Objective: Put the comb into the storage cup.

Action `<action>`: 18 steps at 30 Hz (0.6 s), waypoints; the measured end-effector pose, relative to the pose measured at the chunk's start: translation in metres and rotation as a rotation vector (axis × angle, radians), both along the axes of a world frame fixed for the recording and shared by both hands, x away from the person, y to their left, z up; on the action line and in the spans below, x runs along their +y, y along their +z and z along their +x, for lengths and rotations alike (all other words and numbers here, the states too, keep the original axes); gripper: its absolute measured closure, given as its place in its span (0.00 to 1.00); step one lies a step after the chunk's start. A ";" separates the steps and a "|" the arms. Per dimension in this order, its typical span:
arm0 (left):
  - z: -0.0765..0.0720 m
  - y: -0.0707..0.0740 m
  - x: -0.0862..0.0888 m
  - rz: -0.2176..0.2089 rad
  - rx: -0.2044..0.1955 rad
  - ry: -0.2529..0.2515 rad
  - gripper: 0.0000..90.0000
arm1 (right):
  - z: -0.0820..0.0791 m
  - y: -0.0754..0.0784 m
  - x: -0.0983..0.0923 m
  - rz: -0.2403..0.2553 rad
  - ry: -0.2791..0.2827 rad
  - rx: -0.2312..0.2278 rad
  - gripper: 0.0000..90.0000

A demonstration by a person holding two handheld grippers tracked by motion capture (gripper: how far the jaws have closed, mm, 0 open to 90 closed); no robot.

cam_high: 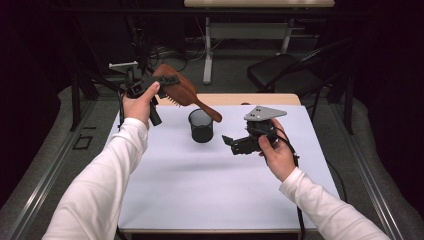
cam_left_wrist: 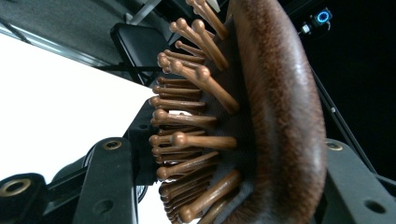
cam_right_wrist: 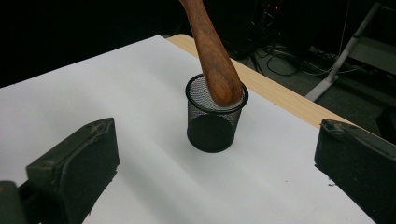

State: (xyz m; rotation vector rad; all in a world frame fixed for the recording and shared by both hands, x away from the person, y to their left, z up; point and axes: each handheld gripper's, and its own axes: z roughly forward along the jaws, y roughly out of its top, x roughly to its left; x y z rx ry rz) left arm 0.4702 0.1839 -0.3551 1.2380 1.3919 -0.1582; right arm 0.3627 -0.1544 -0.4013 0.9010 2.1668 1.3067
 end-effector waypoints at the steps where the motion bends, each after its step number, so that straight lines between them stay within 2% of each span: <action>1: 0.000 0.000 0.001 0.004 -0.006 0.002 0.53 | 0.000 0.000 0.000 0.002 -0.001 -0.002 0.00; 18: 0.004 -0.001 0.005 0.072 -0.057 0.050 0.53 | 0.001 0.000 -0.002 -0.003 -0.003 -0.002 0.00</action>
